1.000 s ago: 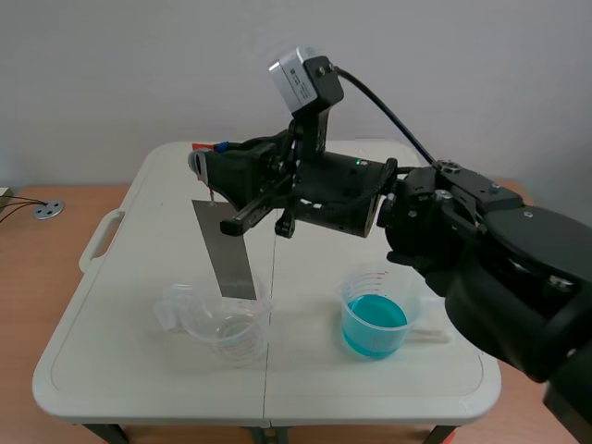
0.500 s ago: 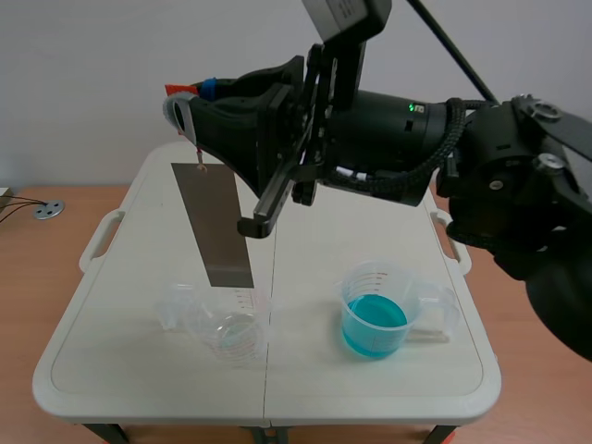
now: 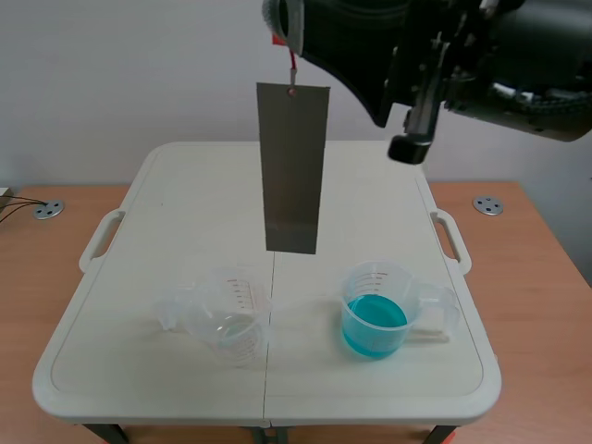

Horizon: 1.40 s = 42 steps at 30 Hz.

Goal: Hold the metal plate by the orange handle, dip it into the blue solution, take it out and point at it, then put the plate back in the beaker on the left.
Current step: 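Move the plate over the blue solution, then point at the plate with the left hand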

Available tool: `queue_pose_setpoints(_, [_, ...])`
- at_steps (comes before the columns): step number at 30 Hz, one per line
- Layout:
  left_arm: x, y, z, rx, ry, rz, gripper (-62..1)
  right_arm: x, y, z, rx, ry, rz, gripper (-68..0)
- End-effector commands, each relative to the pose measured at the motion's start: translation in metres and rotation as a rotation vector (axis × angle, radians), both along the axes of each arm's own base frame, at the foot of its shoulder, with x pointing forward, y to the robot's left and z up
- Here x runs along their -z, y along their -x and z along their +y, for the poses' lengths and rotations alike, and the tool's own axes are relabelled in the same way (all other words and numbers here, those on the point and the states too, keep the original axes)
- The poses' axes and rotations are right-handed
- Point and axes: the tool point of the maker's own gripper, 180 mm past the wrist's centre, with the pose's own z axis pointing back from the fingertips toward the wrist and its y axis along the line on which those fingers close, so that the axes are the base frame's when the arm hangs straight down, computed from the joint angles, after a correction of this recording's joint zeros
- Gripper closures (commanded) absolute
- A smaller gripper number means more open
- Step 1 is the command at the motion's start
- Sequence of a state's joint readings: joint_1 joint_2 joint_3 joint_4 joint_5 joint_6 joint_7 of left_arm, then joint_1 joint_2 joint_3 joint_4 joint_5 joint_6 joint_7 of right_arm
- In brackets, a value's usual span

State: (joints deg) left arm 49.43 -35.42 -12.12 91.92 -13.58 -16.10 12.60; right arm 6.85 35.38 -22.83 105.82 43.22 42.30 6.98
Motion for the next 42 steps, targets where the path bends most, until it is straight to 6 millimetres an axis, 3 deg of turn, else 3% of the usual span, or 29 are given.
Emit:
queue_pose_setpoints(1, [-0.017, -0.018, -0.004, 0.006, 0.011, -0.068, -1.7, -0.012, -0.002, -0.011, 0.008, -0.022, -0.021, -1.1])
queue_pose_setpoints(9, [-0.08, -0.078, -0.023, 0.055, 0.037, -0.308, -1.7, -0.026, -0.01, -0.054, 0.074, 0.007, -0.042, -1.1])
queue_pose_setpoints(15, [-0.122, -0.102, -0.061, 0.169, 0.161, -0.462, -1.7, -0.028, -0.01, -0.072, 0.103, 0.032, -0.038, -1.1])
queue_pose_setpoints(18, [-0.134, -0.107, -0.082, 0.229, 0.246, -0.489, -1.7, -0.024, -0.009, -0.076, 0.113, 0.041, -0.026, -1.1])
queue_pose_setpoints(31, [-0.152, -0.11, -0.17, 0.515, 0.428, -0.501, -1.7, -0.021, -0.008, -0.078, 0.119, 0.04, -0.013, -1.1])
queue_pose_setpoints(42, [-0.142, -0.111, -0.24, 0.654, 0.504, -0.441, -1.6, -0.02, -0.008, -0.078, 0.119, 0.041, -0.012, -1.1])
